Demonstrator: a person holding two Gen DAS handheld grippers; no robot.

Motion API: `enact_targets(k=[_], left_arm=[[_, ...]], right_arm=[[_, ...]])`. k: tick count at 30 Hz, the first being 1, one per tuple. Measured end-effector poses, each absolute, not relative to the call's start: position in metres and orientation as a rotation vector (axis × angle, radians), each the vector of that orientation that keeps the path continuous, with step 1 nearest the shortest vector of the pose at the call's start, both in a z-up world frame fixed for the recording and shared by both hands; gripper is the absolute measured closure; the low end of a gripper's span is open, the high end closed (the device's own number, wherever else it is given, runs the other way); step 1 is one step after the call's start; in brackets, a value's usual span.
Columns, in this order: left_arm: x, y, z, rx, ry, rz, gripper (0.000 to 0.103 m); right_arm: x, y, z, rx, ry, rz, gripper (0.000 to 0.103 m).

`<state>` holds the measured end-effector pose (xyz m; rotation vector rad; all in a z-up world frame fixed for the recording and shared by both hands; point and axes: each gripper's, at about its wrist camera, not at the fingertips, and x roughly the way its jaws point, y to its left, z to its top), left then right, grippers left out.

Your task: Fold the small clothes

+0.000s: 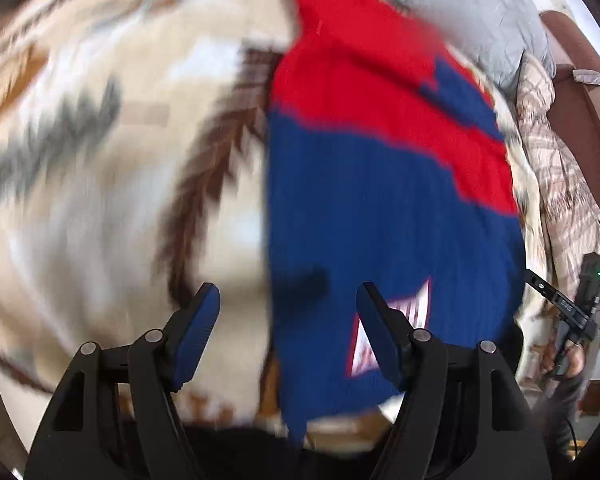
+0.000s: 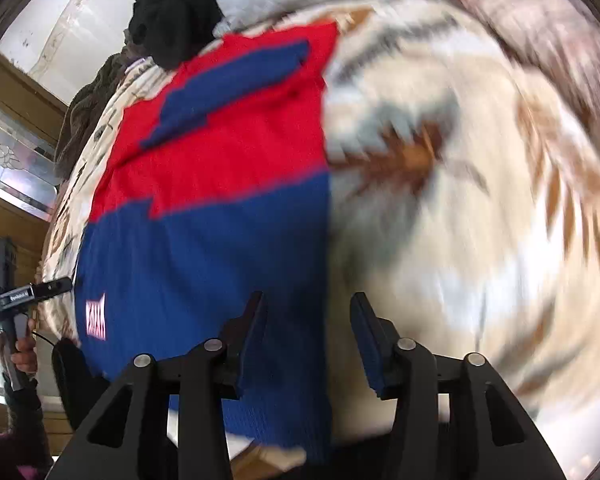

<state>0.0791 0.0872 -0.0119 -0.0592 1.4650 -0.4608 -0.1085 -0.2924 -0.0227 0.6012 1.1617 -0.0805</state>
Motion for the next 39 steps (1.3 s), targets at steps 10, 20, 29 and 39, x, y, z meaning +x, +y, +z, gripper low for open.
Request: enact_targets(k=[10,20,29,39], left_arm=[[0.015,0.066,-0.037,0.015,1.555,-0.472,0.032],[0.004,0.062,-0.048,-0.050,1.554,-0.487,0.049],[0.001,0.084,-0.006,-0.211,1.464,-0.626,0.098],[0.033,0.071,0.026,-0.410,1.357,-0.735,0.098]], right_arm=[[-0.130,-0.263,-0.039,0.571,1.210,0.042,0.054],[-0.147,-0.253,-0.047,0.519,1.204,0.124,0.077],[-0.160,-0.262,-0.023,0.616,1.084,0.241,0.097],[-0.149,-0.277,0.016,0.712,0.899,0.274,0.097]])
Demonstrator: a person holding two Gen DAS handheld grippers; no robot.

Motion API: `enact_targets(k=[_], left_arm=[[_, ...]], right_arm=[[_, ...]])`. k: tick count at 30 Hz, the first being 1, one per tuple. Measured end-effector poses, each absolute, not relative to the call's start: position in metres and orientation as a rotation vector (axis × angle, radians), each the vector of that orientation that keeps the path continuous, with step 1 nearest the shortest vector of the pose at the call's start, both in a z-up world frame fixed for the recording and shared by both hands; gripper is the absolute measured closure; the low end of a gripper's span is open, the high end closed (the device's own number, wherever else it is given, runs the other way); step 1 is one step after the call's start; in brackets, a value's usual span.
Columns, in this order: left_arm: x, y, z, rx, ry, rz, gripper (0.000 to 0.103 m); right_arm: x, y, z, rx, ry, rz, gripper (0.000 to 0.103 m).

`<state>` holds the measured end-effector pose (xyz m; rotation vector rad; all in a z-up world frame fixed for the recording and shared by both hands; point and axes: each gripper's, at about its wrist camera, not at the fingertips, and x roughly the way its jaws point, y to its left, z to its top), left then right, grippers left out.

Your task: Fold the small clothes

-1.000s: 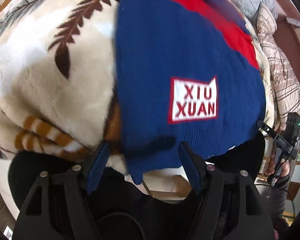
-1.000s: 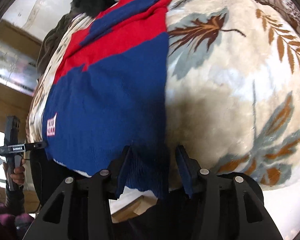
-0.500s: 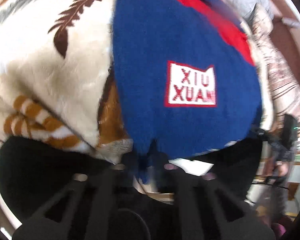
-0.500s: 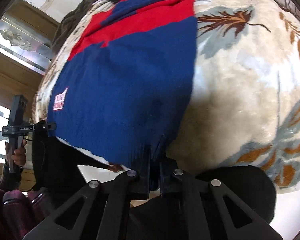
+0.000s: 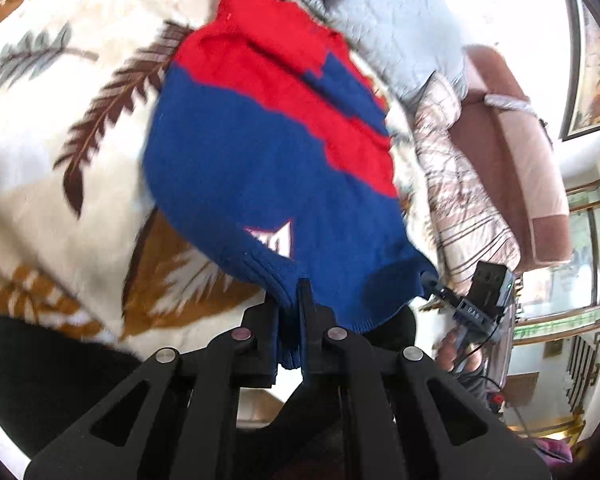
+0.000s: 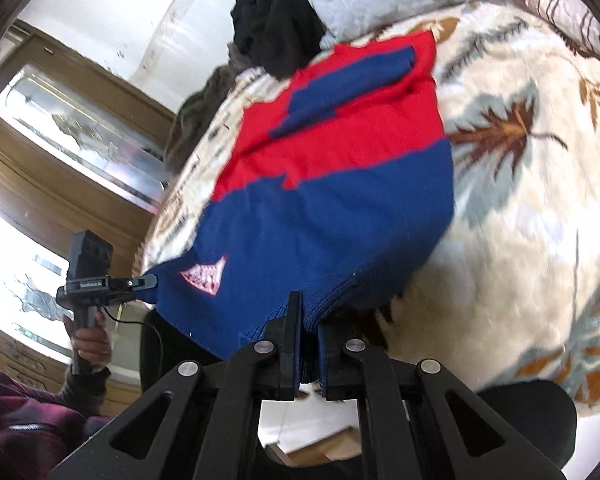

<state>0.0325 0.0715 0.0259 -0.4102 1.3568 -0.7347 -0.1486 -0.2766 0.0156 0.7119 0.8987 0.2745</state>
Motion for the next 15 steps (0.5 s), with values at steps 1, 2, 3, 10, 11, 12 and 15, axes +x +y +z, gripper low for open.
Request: enact_targets(k=[1,2,3,10,11,12,15], left_arm=[[0.038,0.071,0.030,-0.423,1.335,-0.737,0.098],[0.042,0.073,0.033,-0.434,1.315,-0.736,0.098],[0.048,0.072,0.036,-0.446,1.295,-0.733,0.098],[0.104,0.074,0.042,-0.527,1.198,-0.666,0.098],[0.112,0.076,0.041,-0.543,1.188,-0.658,0.098],[0.121,0.077,0.040,-0.558,1.176,-0.646,0.098],[0.154,0.078,0.037,-0.605,1.143,-0.607,0.098]], right_arm=[[-0.145,-0.280,0.020,0.722,0.880,0.273,0.097],[-0.141,-0.284,0.023,0.733,0.863,0.274,0.097],[-0.137,-0.287,0.026,0.744,0.843,0.274,0.097],[-0.092,-0.301,0.042,0.790,0.721,0.247,0.098],[-0.084,-0.306,0.042,0.802,0.702,0.239,0.098],[-0.078,-0.311,0.042,0.813,0.689,0.232,0.098],[-0.050,-0.328,0.038,0.855,0.643,0.207,0.098]])
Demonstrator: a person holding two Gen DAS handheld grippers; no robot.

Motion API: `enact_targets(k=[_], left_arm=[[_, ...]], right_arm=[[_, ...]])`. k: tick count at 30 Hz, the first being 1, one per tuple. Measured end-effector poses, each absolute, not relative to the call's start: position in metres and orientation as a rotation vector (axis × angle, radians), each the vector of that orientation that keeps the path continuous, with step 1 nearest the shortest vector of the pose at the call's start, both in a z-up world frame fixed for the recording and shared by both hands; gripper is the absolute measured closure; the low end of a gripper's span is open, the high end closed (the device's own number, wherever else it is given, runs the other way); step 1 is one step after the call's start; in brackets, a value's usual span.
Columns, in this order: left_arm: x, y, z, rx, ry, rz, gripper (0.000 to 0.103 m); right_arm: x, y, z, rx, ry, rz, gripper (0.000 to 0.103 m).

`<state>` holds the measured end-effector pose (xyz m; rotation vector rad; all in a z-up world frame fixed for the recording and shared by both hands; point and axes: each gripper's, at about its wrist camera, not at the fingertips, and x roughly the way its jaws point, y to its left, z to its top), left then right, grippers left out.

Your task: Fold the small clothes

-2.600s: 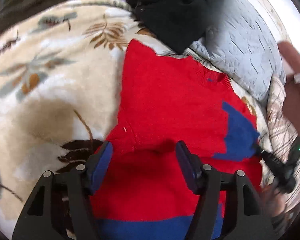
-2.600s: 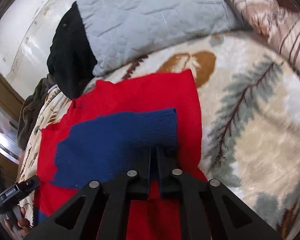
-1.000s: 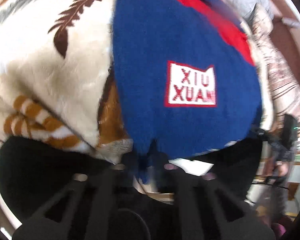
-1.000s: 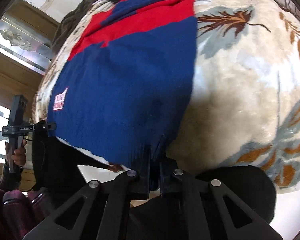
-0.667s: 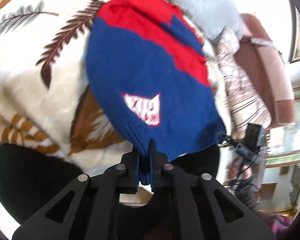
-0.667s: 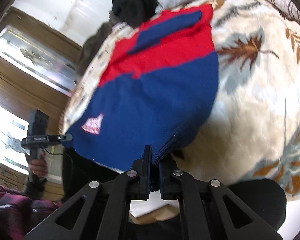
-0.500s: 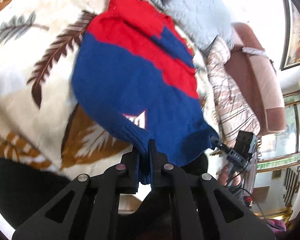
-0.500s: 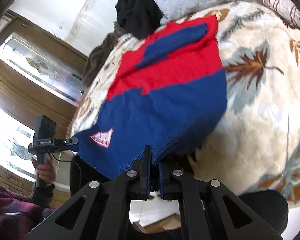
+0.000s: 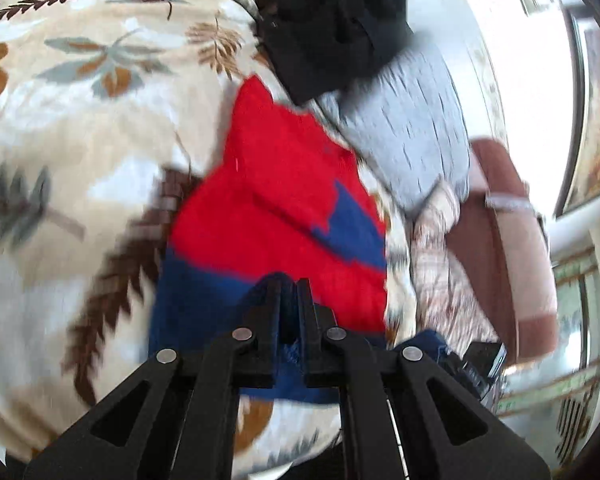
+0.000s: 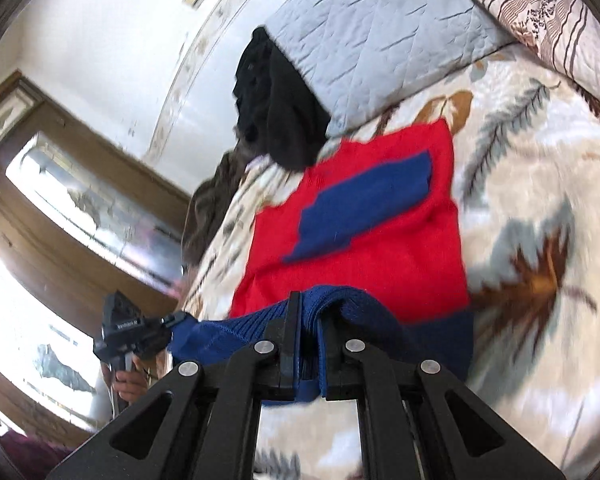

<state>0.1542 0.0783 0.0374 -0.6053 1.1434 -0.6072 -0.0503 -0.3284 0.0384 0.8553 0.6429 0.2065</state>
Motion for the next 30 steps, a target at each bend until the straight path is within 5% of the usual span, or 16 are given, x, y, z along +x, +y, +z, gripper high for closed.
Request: enact_targets(k=[8,15,17,20,25,30], left_arm=[[0.237,0.060,0.035,-0.625,1.076,-0.544,0.102],[0.262,0.047,0.016,-0.525,1.212,-0.557,0.101],[0.254,0.046,0.012,-0.419,1.242,-0.541,0.091],[0.237,0.043,-0.001,-0.349,1.315,-0.546,0.048],[0.210,0.019,-0.016,-0.166,1.366,-0.545,0.043],[0.178,0.011,-0.003,-0.068,1.335,-0.582,0.049]], right_arm=[[0.019,-0.363,0.020,0.944,0.575,0.163,0.098],[0.041,-0.369,-0.007,0.962,0.636,0.134,0.098],[0.035,-0.367,-0.013,0.948,0.656,0.123,0.098],[0.029,-0.368,-0.024,0.961,0.688,0.109,0.098],[0.025,-0.364,-0.034,0.976,0.721,0.098,0.097],[0.022,-0.355,-0.030,0.936,0.738,0.105,0.097]])
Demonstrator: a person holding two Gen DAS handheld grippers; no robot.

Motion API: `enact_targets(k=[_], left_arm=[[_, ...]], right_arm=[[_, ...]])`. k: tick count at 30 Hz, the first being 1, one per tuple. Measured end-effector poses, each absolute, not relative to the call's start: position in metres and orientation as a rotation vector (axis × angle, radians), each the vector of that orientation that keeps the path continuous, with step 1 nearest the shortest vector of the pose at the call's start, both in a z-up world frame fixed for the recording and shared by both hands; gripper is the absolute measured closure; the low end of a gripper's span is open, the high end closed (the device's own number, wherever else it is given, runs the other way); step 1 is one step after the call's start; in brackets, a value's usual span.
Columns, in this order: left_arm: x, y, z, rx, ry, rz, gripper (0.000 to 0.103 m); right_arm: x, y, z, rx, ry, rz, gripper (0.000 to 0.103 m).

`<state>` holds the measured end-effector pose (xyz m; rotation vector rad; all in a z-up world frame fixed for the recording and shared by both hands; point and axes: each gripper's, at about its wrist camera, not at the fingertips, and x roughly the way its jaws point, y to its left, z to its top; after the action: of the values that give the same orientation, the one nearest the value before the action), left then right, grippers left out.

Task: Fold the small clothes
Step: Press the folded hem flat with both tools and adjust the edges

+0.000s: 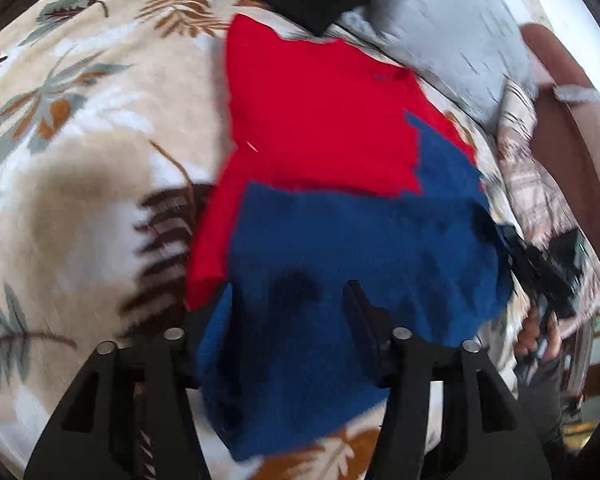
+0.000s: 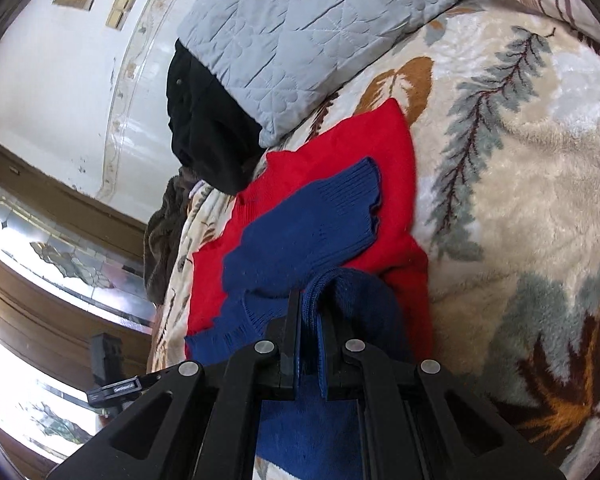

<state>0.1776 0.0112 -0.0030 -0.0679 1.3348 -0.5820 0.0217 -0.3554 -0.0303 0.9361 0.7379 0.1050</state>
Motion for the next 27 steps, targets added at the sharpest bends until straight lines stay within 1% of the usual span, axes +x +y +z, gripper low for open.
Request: enact_targets(k=[3,5,6,7,9,13,17,21,27], left_arm=[[0.166,0.010,-0.012,-0.014,1.366,-0.576,0.050],[0.167,0.011,-0.014,-0.006,1.344,-0.545,0.069],[0.169,0.014,-0.012,-0.020,1.335,-0.532,0.095],[0.172,0.019,-0.008,-0.073,1.335,-0.540,0.098],[0.172,0.027,0.002,-0.151,1.295,-0.550,0.098],[0.162,0.034,0.039,-0.196,1.159,-0.588,0.099],[0.170,0.039,0.062,-0.266,1.083,-0.596,0.099],[0.197,0.038,0.072,-0.339,1.036,-0.575,0.099],[0.249,0.024,0.065,-0.411,1.002,-0.539,0.099]], right_arm=[[0.021,-0.354,-0.029,0.930,0.740,0.100,0.097],[0.020,-0.354,-0.028,0.935,0.735,0.093,0.097],[0.019,-0.354,-0.027,0.939,0.728,0.092,0.097],[0.017,-0.354,-0.024,0.943,0.715,0.096,0.098],[0.013,-0.353,-0.016,0.942,0.683,0.107,0.098],[0.009,-0.357,0.003,0.938,0.621,0.127,0.098],[0.018,-0.366,0.016,0.946,0.567,0.128,0.098],[0.036,-0.376,0.021,0.953,0.530,0.120,0.098],[0.077,-0.403,0.013,1.000,0.486,0.077,0.098]])
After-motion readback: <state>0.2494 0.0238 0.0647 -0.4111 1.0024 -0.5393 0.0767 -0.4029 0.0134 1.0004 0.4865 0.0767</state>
